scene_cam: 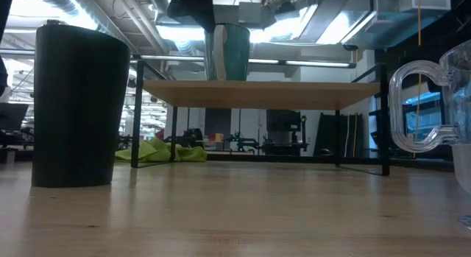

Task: Stack small to large cups/mugs on shelf
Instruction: Adjust the blue mug, then put the black cup on the shelf

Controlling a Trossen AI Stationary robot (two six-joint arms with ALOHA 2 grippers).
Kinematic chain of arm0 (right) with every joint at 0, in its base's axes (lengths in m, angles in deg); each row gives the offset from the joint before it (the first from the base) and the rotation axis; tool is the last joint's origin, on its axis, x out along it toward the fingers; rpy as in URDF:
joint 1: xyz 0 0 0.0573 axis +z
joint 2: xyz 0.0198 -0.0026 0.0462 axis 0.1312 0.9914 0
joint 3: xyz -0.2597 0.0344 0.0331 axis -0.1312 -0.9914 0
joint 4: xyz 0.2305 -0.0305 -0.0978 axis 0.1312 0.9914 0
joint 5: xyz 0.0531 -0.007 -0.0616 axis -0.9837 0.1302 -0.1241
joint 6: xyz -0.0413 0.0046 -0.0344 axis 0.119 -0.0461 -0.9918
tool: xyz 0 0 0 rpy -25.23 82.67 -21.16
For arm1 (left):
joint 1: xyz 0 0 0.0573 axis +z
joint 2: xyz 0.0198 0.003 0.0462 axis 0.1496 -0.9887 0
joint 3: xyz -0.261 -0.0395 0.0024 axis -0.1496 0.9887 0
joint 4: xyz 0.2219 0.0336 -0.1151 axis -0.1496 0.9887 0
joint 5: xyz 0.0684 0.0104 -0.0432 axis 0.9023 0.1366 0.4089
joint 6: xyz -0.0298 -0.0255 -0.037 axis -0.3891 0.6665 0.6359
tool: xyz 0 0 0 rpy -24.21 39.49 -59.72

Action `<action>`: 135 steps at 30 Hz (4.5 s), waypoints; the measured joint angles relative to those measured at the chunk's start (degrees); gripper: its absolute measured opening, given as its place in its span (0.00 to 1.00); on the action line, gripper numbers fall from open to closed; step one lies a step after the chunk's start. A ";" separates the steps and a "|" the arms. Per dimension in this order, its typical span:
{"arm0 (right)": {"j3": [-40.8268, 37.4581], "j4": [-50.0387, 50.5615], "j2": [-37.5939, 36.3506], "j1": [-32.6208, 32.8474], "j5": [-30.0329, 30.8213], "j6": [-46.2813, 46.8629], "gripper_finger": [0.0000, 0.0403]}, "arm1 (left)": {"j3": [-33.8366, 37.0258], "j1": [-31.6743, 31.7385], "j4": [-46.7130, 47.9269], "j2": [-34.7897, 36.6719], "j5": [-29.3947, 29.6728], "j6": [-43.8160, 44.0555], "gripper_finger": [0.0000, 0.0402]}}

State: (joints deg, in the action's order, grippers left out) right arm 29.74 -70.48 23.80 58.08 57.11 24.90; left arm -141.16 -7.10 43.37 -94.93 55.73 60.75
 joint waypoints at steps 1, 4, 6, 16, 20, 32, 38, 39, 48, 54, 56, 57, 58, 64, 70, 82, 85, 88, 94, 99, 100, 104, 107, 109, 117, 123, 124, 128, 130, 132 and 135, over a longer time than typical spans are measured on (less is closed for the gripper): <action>0.00 -0.02 0.00 -0.02 0.00 0.02 0.18 | 0.00 0.04 0.00 0.00 -0.07 0.00 0.00; -0.01 0.00 0.00 -0.02 0.00 -0.07 0.18 | 0.00 0.13 0.00 0.00 -0.53 0.02 0.00; -0.01 0.00 0.00 -0.02 0.00 0.00 0.18 | 0.00 0.13 -0.10 0.00 -0.60 0.03 0.00; -0.02 -0.01 -0.01 -0.02 0.00 -0.01 0.18 | 0.00 -0.22 2.48 -0.02 -1.52 1.15 0.00; 0.00 0.00 -0.01 -0.01 0.00 -0.06 0.18 | 0.00 -0.59 9.22 0.03 3.21 2.37 0.00; 0.00 -0.01 -0.02 -0.02 0.00 -0.03 0.18 | -0.04 -12.47 17.98 8.96 8.67 21.29 0.18; -0.01 0.00 -0.01 -0.02 0.00 0.00 0.18 | -0.04 -21.50 20.37 10.35 8.90 36.04 0.28; 0.00 0.00 0.00 0.00 0.00 0.02 0.18 | 0.03 -22.84 20.74 10.04 8.70 37.60 0.29; -0.01 -0.01 -0.02 -0.01 0.00 -0.01 0.18 | 6.88 -29.86 19.71 6.63 4.92 46.58 0.35; 0.00 0.00 0.00 -0.02 0.00 0.02 0.18 | 9.63 -30.01 16.06 6.54 6.67 50.80 0.36; -0.01 -0.01 -0.01 -0.01 0.00 -0.01 0.18 | 10.94 -30.01 15.09 6.54 6.29 52.46 0.36; 0.00 -0.02 -0.01 -0.01 0.00 -0.07 0.18 | 11.59 -30.01 14.42 6.54 5.65 53.30 0.35; 0.00 0.00 -0.01 0.00 0.00 -0.06 0.18 | 12.26 -30.04 13.54 6.54 5.15 54.04 0.35; 0.00 -0.01 0.00 -0.01 0.00 0.00 0.18 | 16.01 -30.04 9.81 6.51 2.85 56.16 0.36; -0.02 0.00 -0.01 0.00 0.00 0.00 0.18 | 18.98 -30.02 8.56 6.51 1.38 58.45 0.36; -0.02 0.00 0.00 -0.02 0.00 -0.02 0.18 | 20.48 -28.16 5.57 6.51 -1.60 59.72 0.36; 0.00 0.00 -0.01 -0.02 0.00 -0.01 0.18 | 20.76 -28.13 5.43 6.54 -1.66 59.67 0.36; 0.00 0.00 0.00 -0.01 0.00 -0.04 0.18 | 22.40 -28.13 4.89 6.51 -2.17 59.88 0.36; 0.00 0.00 0.00 0.00 0.00 -0.07 0.18 | 24.22 -28.13 2.29 6.51 -3.99 59.62 0.36; 0.00 0.00 -0.01 -0.01 0.00 -0.07 0.18 | 24.22 -28.09 2.15 6.51 -3.75 58.88 0.36; -0.01 -0.02 -0.02 -0.02 0.00 -0.04 0.18 | 24.22 -28.09 1.70 6.51 -3.75 58.37 0.36; 0.00 -0.01 -0.01 -0.01 0.00 -0.07 0.18 | 24.22 -28.04 -0.07 6.51 -3.65 56.76 0.35; -0.02 -0.01 -0.01 -0.02 0.00 0.00 0.18 | 24.22 -28.03 -0.04 6.51 -4.00 56.45 0.35; -0.01 0.00 -0.01 -0.01 0.00 -0.08 0.18 | 24.22 -28.03 0.12 6.51 -4.30 56.46 0.35; -0.01 -0.02 0.00 -0.01 0.00 -0.01 0.18 | 26.80 -28.03 -0.24 6.54 -5.38 56.48 0.35; -0.01 0.00 0.00 -0.02 0.00 -0.01 0.18 | 26.80 -27.73 -1.15 6.54 -4.89 55.37 0.32; 0.00 -0.02 0.00 -0.02 0.00 -0.03 0.18 | 26.80 -27.70 -1.65 6.54 -4.87 55.10 0.32; -0.02 0.00 -0.01 -0.02 0.00 0.00 0.18 | 26.80 -27.52 -1.88 6.54 -4.73 54.97 0.29; -0.01 0.00 0.00 -0.02 0.00 -0.08 0.18 | 26.80 -27.50 -1.86 6.54 -4.72 54.95 0.27; 0.00 0.00 0.00 -0.02 0.00 -0.04 0.18 | 26.80 -27.50 -1.84 6.54 -4.72 54.95 0.24; 0.00 -0.02 0.00 -0.02 0.00 -0.09 0.18 | 26.80 -27.50 -1.83 6.54 -4.71 54.23 0.21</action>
State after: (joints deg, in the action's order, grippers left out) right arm 29.74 -70.50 23.80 58.06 57.11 24.81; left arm -114.36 -34.61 41.54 -88.40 51.02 114.98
